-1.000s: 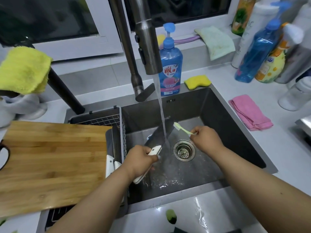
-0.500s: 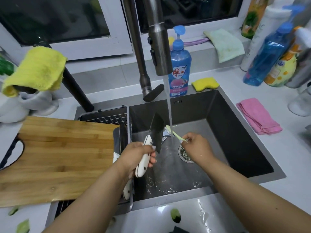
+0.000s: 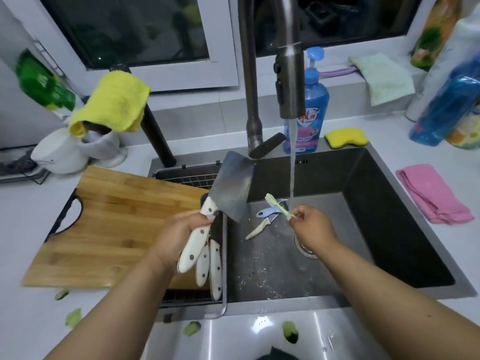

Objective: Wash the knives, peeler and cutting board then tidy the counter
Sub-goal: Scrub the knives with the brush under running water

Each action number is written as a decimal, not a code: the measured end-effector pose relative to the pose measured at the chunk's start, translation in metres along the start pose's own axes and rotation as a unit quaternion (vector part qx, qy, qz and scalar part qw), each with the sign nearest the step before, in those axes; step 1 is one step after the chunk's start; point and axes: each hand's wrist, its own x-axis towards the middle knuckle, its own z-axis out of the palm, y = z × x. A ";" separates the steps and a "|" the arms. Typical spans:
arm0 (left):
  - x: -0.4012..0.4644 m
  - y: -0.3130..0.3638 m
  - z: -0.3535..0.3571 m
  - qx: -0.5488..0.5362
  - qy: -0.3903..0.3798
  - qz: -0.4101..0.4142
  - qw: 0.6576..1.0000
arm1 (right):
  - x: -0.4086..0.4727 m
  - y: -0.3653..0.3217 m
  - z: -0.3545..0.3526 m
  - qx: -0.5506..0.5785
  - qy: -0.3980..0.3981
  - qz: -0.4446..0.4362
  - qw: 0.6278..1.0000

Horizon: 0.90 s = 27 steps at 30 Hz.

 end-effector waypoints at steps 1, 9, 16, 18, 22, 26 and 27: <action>-0.004 0.003 -0.006 0.010 0.013 0.004 1.000 | 0.000 -0.001 0.001 -0.002 -0.001 -0.004 1.000; 0.003 -0.014 -0.054 0.094 0.122 -0.005 0.988 | -0.002 -0.010 0.014 0.004 -0.016 -0.018 1.000; 0.021 -0.049 -0.046 0.127 0.115 -0.048 0.984 | -0.007 -0.003 0.019 -0.003 -0.018 0.008 1.000; 0.027 -0.060 -0.048 0.111 0.113 -0.050 0.986 | -0.008 -0.002 0.018 -0.003 -0.013 0.015 1.000; 0.029 -0.068 -0.048 0.118 0.126 -0.052 0.984 | -0.009 0.002 0.015 -0.009 -0.008 0.033 0.999; 0.033 -0.072 -0.045 0.205 0.130 -0.041 0.969 | -0.009 0.006 0.013 -0.018 -0.006 0.035 0.999; 0.034 -0.072 -0.044 0.236 0.130 -0.042 0.962 | -0.009 0.007 0.012 -0.018 -0.006 0.034 0.999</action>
